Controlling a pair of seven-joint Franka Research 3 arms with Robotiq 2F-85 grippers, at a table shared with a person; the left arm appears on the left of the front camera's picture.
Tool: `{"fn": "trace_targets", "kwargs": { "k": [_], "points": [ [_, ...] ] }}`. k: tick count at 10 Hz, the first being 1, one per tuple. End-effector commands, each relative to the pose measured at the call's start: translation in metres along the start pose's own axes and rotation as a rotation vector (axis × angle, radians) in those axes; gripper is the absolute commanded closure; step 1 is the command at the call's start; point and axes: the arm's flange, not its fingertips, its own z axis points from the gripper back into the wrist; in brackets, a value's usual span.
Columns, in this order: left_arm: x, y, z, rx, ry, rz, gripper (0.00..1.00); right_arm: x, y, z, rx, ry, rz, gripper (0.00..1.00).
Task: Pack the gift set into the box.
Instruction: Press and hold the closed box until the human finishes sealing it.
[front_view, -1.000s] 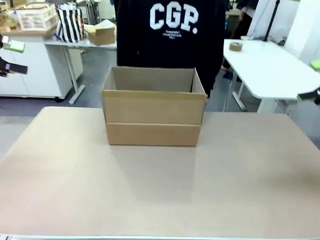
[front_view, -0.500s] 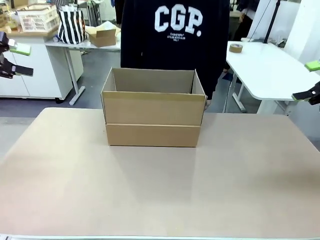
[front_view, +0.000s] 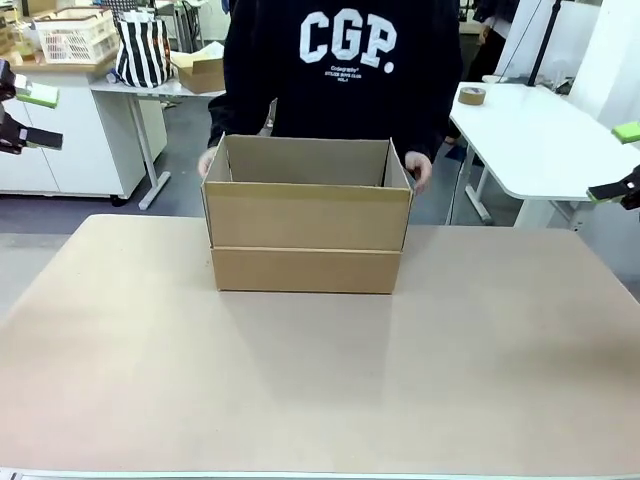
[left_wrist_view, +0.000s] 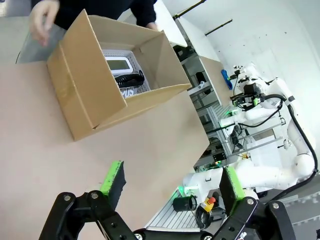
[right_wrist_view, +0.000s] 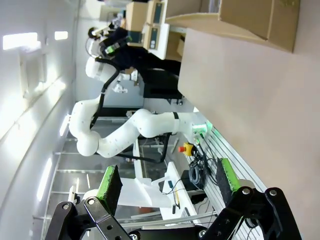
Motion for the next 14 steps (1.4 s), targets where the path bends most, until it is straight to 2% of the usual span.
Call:
{"fn": "trace_targets", "kwargs": {
  "k": [1,14],
  "points": [
    [-0.0004,-0.0012,0.0023,0.003,0.014,0.008,0.0,-0.0026,0.0019,0.0032,-0.004,0.013,0.0,0.0],
    [-0.0004,-0.0012,0.0023,0.003,0.014,0.008,0.0,-0.0026,0.0019,0.0032,-0.004,0.013,0.0,0.0]
  ]
}}
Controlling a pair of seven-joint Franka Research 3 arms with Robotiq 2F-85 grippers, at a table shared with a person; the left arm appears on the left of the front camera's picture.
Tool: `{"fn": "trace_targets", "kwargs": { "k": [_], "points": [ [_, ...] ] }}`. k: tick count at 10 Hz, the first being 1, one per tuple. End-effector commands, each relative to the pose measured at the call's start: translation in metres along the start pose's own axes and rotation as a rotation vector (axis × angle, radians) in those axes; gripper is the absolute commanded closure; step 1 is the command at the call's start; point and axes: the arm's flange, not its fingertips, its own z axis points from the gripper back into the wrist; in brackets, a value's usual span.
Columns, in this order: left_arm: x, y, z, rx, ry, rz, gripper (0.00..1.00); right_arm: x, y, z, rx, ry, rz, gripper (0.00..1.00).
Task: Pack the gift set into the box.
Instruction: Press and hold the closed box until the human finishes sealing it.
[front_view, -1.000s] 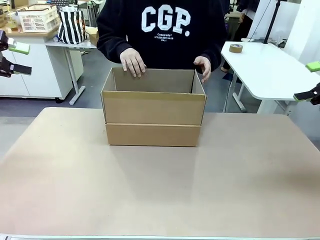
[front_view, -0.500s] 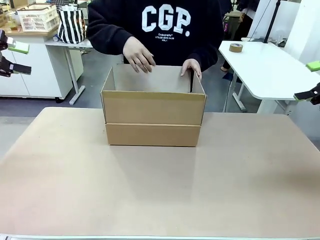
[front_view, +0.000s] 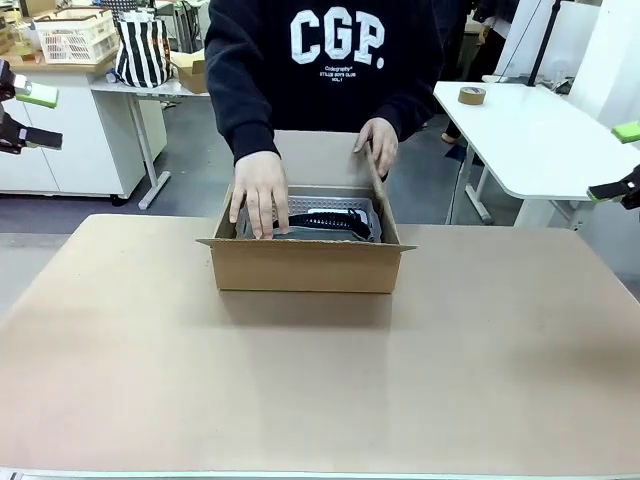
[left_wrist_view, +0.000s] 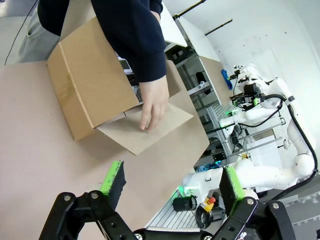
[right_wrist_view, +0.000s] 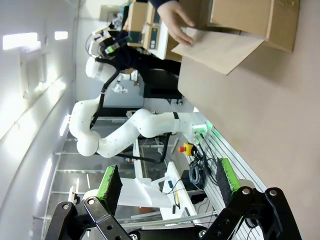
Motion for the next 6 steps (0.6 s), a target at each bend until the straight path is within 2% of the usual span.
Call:
{"fn": "trace_targets", "kwargs": {
  "k": [1,6],
  "points": [
    [-0.0003,-0.0012,0.0024,0.003,0.013,0.008,0.0,-0.0025,0.002,0.0031,-0.004,0.012,0.0,0.0],
    [-0.0003,-0.0012,0.0024,0.003,0.013,0.008,0.0,-0.0025,0.002,0.0031,-0.004,0.012,0.0,0.0]
  ]
}}
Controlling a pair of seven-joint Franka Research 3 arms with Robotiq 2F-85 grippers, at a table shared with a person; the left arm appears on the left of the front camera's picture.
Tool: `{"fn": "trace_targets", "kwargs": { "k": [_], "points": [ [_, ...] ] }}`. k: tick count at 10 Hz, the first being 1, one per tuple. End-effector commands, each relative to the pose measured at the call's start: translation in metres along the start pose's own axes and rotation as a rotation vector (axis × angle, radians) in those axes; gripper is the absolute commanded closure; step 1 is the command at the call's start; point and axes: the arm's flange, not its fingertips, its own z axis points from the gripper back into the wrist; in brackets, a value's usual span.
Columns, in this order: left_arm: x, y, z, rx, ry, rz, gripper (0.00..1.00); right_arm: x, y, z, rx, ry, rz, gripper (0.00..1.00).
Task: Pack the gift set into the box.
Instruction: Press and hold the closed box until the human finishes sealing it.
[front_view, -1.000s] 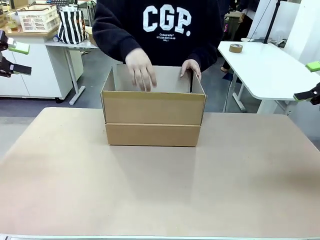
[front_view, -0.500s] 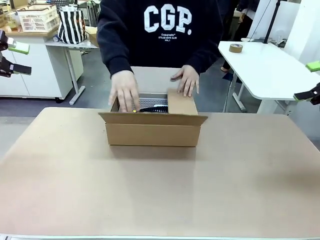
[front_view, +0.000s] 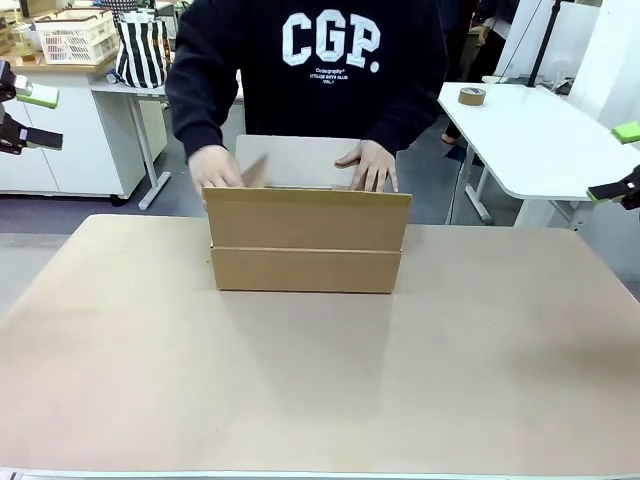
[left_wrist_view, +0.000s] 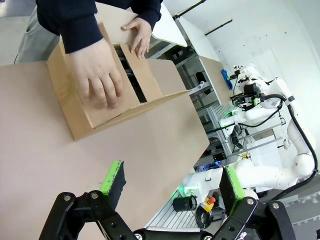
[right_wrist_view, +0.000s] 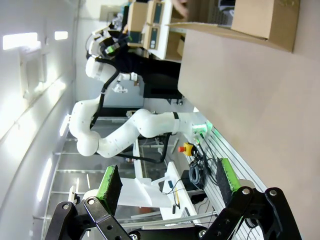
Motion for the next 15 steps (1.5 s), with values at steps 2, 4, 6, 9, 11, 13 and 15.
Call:
{"fn": "trace_targets", "kwargs": {
  "k": [2,4,6,9,11,13,15],
  "points": [
    [-0.0003,-0.0012,0.0024,0.003,0.013,0.008,0.0,-0.0025,0.002,0.0031,-0.004,0.012,0.0,0.0],
    [-0.0003,-0.0012,0.0024,0.003,0.013,0.008,0.0,-0.0025,0.002,0.0031,-0.004,0.012,0.0,0.0],
    [-0.0003,-0.0012,0.0024,0.003,0.013,0.008,0.0,-0.0025,0.002,0.0031,-0.004,0.012,0.0,0.0],
    [-0.0003,-0.0012,0.0024,0.003,0.013,0.008,0.0,-0.0025,0.002,0.0031,-0.004,0.012,0.0,0.0],
    [-0.0003,-0.0012,0.0024,0.003,0.013,0.008,0.0,-0.0025,0.002,0.0031,-0.004,0.012,0.0,0.0],
    [-0.0003,-0.0012,0.0024,0.003,0.013,0.008,0.0,-0.0025,0.002,0.0031,-0.004,0.012,0.0,0.0],
    [-0.0003,-0.0012,0.0024,0.003,0.013,0.008,0.0,-0.0025,0.002,0.0031,-0.004,0.012,0.0,0.0]
  ]
}}
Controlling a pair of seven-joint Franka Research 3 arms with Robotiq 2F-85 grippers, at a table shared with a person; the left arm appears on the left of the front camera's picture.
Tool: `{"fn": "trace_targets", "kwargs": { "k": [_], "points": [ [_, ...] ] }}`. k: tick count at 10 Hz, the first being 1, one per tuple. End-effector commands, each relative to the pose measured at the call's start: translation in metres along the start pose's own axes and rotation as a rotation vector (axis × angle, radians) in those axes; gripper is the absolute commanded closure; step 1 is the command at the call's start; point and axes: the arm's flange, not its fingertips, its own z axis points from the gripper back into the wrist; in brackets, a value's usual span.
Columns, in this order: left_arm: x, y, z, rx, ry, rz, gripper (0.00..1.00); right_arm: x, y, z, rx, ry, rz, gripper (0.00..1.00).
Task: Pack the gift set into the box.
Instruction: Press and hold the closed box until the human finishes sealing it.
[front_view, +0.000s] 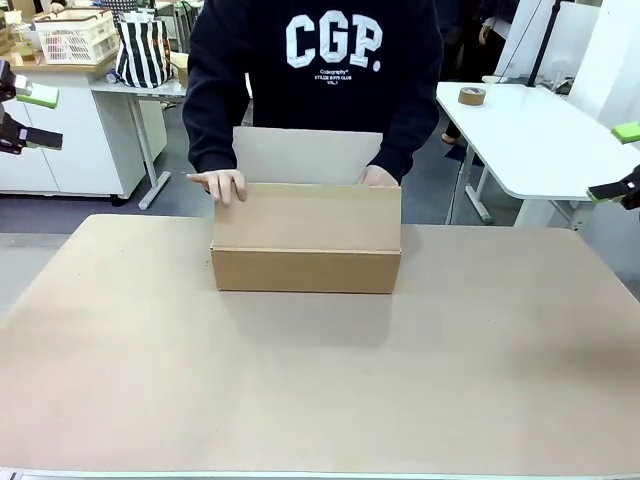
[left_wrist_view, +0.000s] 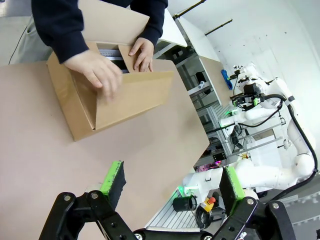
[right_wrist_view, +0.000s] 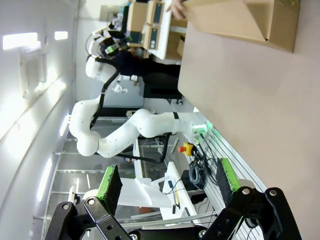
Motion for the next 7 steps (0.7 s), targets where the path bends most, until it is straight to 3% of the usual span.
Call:
{"fn": "trace_targets", "kwargs": {
  "k": [1,7],
  "points": [
    [-0.0003,-0.0012,0.0024,0.003,0.013,0.008,0.0,-0.0025,0.002,0.0031,-0.004,0.012,0.0,0.0],
    [-0.0003,-0.0012,0.0024,0.003,0.013,0.008,0.0,-0.0025,0.002,0.0031,-0.004,0.012,0.0,0.0]
  ]
}}
